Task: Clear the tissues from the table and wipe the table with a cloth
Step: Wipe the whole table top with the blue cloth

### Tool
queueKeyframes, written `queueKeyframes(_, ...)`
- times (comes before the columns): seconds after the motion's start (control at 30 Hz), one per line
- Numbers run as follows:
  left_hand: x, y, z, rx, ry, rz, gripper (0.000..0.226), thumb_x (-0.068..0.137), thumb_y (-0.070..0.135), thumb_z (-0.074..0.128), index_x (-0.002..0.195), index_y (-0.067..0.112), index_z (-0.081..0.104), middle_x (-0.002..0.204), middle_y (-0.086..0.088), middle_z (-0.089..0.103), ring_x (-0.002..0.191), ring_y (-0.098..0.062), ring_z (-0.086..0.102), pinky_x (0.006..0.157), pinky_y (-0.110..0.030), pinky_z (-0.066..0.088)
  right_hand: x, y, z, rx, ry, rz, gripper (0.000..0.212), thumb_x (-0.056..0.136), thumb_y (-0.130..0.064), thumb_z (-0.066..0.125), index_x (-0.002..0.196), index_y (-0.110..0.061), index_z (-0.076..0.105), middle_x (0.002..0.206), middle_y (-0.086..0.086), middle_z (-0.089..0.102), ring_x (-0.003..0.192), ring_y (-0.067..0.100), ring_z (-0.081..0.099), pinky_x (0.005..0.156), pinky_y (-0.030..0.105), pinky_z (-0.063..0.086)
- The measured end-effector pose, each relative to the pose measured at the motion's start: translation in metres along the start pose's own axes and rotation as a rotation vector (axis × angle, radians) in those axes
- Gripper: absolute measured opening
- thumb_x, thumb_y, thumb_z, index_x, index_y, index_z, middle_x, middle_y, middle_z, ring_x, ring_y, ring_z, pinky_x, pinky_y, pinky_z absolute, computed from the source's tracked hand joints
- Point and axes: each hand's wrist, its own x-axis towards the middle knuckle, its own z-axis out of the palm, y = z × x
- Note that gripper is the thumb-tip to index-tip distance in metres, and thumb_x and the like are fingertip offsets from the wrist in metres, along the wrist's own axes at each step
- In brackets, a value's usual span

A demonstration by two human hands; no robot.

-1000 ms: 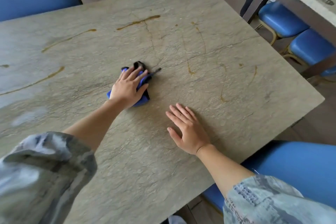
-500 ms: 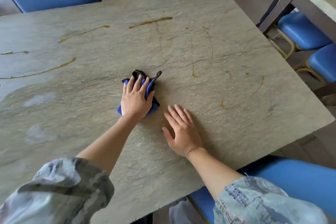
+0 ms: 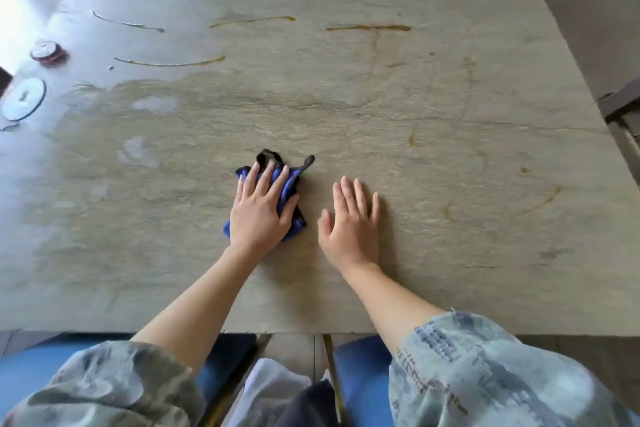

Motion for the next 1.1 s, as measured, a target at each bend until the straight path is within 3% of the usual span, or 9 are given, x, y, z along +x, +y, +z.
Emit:
queueKeyframes(0.07, -0.022, -0.009, -0.004, 0.010, -0.049, 0.155, 0.056, 0.093, 0.053, 0.037, 0.143, 0.029, 0.042, 0.152, 0.001, 0.038, 0.145, -0.023, 0.024, 0.117, -0.045, 0.023, -0.001, 0.000, 0.000, -0.001, 0.001, -0.004, 0.059, 0.085, -0.036, 0.039, 0.137, -0.010, 0.050, 0.147, 0.007, 0.044, 0.141, 0.026, 0.033, 0.115, 0.054, 0.014)
queueKeyframes(0.13, -0.032, -0.032, -0.012, 0.026, -0.036, 0.146, 0.056, 0.093, 0.054, 0.035, 0.143, 0.029, 0.043, 0.151, 0.001, 0.039, 0.145, -0.021, 0.025, 0.117, -0.044, 0.025, -0.001, 0.000, 0.000, 0.003, 0.004, -0.007, 0.059, 0.086, -0.036, 0.039, 0.137, -0.010, 0.050, 0.147, 0.007, 0.044, 0.141, 0.026, 0.033, 0.115, 0.053, 0.012)
queueKeyframes(0.3, -0.056, -0.078, -0.027, -0.023, 0.095, -0.484, 0.059, 0.092, 0.053, 0.037, 0.145, 0.028, 0.037, 0.154, -0.004, 0.033, 0.146, -0.026, 0.016, 0.119, -0.044, 0.015, 0.000, 0.002, 0.002, -0.001, 0.025, -0.012, 0.058, 0.085, -0.036, 0.039, 0.135, -0.009, 0.052, 0.146, 0.009, 0.046, 0.140, 0.028, 0.034, 0.115, 0.052, 0.011)
queueKeyframes(0.37, -0.066, -0.069, -0.026, 0.014, 0.088, -0.522, 0.060, 0.092, 0.053, 0.036, 0.147, 0.026, 0.035, 0.155, -0.004, 0.030, 0.146, -0.027, 0.014, 0.119, -0.046, 0.013, 0.000, 0.002, 0.003, -0.001, 0.038, -0.013, 0.058, 0.085, -0.036, 0.039, 0.134, -0.009, 0.053, 0.145, 0.010, 0.047, 0.139, 0.029, 0.036, 0.114, 0.052, 0.012)
queueKeyframes(0.6, -0.083, -0.024, -0.024, 0.084, -0.062, -0.040, 0.063, 0.093, 0.059, 0.031, 0.149, 0.029, 0.030, 0.156, -0.001, 0.029, 0.148, -0.024, 0.012, 0.120, -0.045, 0.012, -0.002, 0.002, 0.000, 0.007, 0.005, -0.015, 0.060, 0.087, -0.038, 0.034, 0.138, -0.010, 0.049, 0.148, 0.008, 0.043, 0.141, 0.026, 0.031, 0.116, 0.051, 0.010)
queueKeyframes(0.77, -0.094, -0.072, -0.044, 0.005, -0.185, 0.538, 0.060, 0.095, 0.054, 0.042, 0.148, 0.025, 0.034, 0.157, 0.000, 0.026, 0.148, -0.024, 0.012, 0.119, -0.048, 0.016, -0.003, 0.004, 0.001, 0.028, 0.032, -0.024, 0.060, 0.087, -0.038, 0.032, 0.136, -0.010, 0.052, 0.146, 0.009, 0.045, 0.140, 0.027, 0.034, 0.115, 0.049, 0.011)
queueKeyframes(0.9, -0.099, -0.114, -0.064, -0.032, -0.232, 0.627, 0.069, 0.088, 0.054, 0.054, 0.147, 0.021, 0.036, 0.157, -0.002, 0.026, 0.148, -0.025, 0.013, 0.117, -0.052, 0.020, -0.004, 0.004, 0.002, 0.034, 0.048, -0.032, 0.058, 0.089, -0.038, 0.034, 0.134, -0.009, 0.054, 0.145, 0.010, 0.047, 0.139, 0.028, 0.036, 0.115, 0.049, 0.014)
queueKeyframes(1.1, -0.079, -0.150, -0.081, 0.045, -0.355, 0.776, 0.085, 0.081, 0.067, 0.055, 0.148, 0.020, 0.032, 0.159, -0.004, 0.021, 0.148, -0.027, 0.010, 0.117, -0.053, 0.017, -0.004, 0.004, 0.002, 0.040, 0.055, -0.027, 0.055, 0.089, -0.037, 0.037, 0.134, -0.010, 0.055, 0.143, 0.009, 0.049, 0.138, 0.027, 0.038, 0.114, 0.050, 0.021)
